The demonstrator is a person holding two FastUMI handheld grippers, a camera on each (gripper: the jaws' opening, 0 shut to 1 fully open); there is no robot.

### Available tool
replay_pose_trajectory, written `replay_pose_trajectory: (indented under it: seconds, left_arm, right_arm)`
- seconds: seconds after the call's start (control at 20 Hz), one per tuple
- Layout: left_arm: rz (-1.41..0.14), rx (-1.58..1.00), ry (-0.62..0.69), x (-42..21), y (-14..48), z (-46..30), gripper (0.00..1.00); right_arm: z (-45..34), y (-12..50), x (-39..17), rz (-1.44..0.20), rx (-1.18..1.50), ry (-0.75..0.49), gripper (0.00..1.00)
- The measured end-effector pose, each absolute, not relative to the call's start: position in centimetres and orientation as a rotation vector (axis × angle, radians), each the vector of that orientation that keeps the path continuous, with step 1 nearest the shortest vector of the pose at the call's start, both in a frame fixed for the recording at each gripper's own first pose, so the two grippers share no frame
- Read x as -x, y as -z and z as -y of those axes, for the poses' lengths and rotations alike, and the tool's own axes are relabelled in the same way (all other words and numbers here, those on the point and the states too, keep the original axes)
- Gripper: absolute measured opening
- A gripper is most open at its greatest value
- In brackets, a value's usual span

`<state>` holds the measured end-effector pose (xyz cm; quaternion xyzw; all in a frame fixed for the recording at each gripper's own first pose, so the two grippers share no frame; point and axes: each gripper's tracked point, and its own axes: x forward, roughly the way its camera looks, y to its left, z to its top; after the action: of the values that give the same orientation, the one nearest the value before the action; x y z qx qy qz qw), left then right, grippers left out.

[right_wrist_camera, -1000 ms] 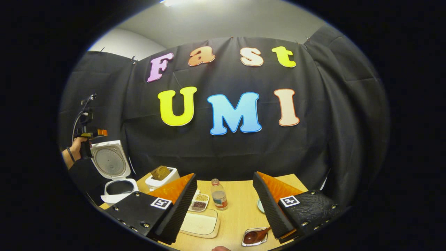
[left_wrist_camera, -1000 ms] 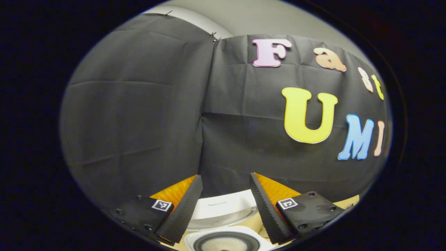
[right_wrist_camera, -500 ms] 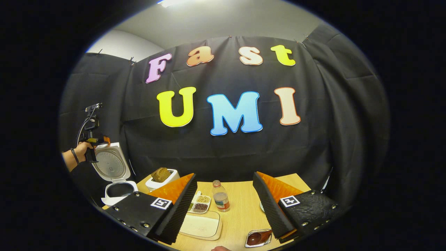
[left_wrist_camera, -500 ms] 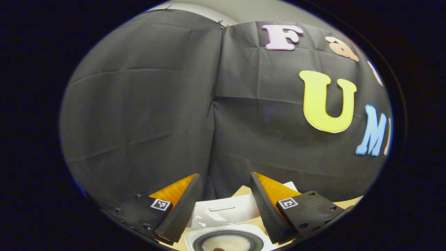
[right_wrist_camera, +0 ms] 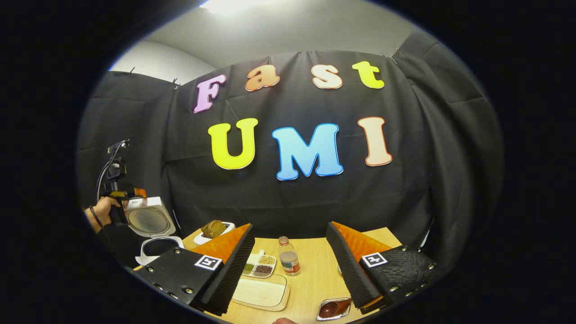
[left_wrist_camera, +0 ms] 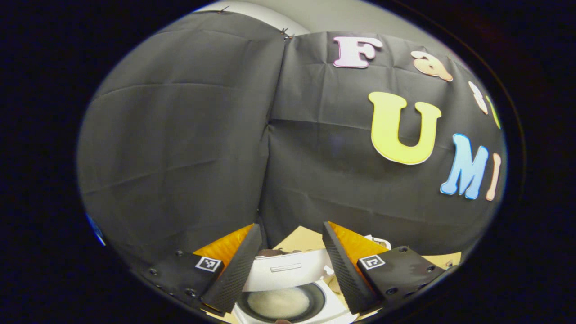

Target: Close the left gripper, press the button to open the rice cooker; take a wooden spoon from the chopstick holder with the right hand, scoop a spoonful of rice and pour it into the rice cooker, then put the wooden spoon back into the chopstick holder.

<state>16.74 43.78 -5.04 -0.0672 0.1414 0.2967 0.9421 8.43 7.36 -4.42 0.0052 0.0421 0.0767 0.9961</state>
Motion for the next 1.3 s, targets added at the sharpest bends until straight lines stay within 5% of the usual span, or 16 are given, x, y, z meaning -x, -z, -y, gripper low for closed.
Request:
replay_pose_trajectory:
  seconds: [0.6, 1.3]
  left_arm:
    - [-0.42, 0.242, -0.579, -10.2, 16.0, -35.3, 0.94]
    - [-0.513, 0.262, -0.591, -9.3, 21.2, -33.6, 0.95]
  right_arm:
    - [-4.4, 3.6, -5.9, -0.077, -0.014, -0.139, 0.97]
    - [-2.1, 4.7, -4.3, -0.118, -0.007, -0.093, 0.97]
